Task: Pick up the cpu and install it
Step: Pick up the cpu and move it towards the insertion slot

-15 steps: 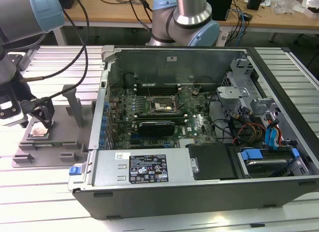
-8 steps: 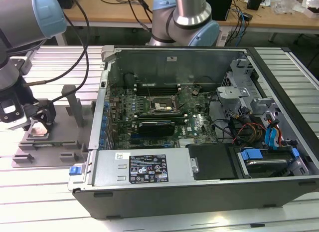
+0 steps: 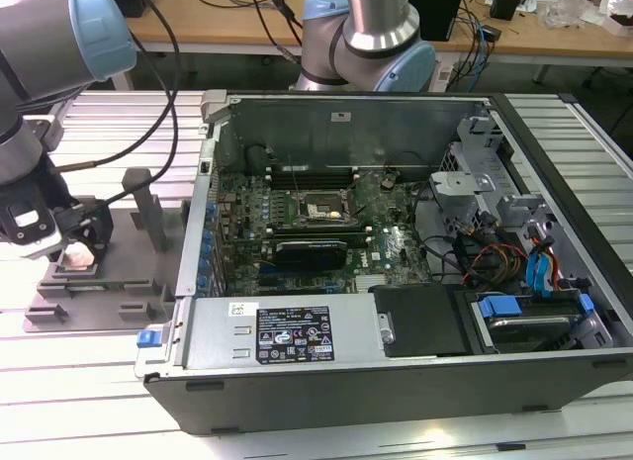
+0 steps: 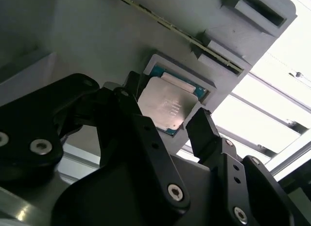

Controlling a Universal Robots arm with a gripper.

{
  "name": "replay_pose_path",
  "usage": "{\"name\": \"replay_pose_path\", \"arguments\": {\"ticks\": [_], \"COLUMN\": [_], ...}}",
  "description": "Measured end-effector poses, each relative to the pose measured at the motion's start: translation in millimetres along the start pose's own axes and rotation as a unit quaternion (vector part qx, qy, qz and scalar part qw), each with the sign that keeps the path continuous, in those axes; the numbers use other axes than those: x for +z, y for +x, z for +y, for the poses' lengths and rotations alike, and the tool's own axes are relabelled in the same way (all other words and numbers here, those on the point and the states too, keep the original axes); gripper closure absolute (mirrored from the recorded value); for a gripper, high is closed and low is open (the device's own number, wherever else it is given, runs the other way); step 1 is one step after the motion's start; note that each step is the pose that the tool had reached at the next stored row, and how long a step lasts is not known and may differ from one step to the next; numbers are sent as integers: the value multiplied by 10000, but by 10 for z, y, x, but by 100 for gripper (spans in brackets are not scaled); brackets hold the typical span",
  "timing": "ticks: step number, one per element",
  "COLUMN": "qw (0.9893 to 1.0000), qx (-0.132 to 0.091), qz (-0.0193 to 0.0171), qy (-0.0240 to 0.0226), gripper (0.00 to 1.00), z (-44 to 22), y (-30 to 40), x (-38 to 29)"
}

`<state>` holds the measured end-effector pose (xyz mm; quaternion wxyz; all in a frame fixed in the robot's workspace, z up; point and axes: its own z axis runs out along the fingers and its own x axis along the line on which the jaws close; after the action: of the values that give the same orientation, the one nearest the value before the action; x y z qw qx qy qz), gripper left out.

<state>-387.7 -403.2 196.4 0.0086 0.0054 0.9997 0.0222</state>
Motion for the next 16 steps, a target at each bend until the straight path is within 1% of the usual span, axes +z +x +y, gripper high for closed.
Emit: {"name": "replay_pose_path", "arguments": {"ticks": [2, 7, 11, 16], "qw": [10000, 9998, 9998, 9998], "qx": [-93, -180, -220, -221], "qz": [5, 7, 10, 10], "qy": [-1, -9, -12, -12], "gripper": [34, 34, 34, 34], "z": [2, 13, 27, 28], "y": [-1, 0, 1, 16], "x": [13, 41, 69, 76]}}
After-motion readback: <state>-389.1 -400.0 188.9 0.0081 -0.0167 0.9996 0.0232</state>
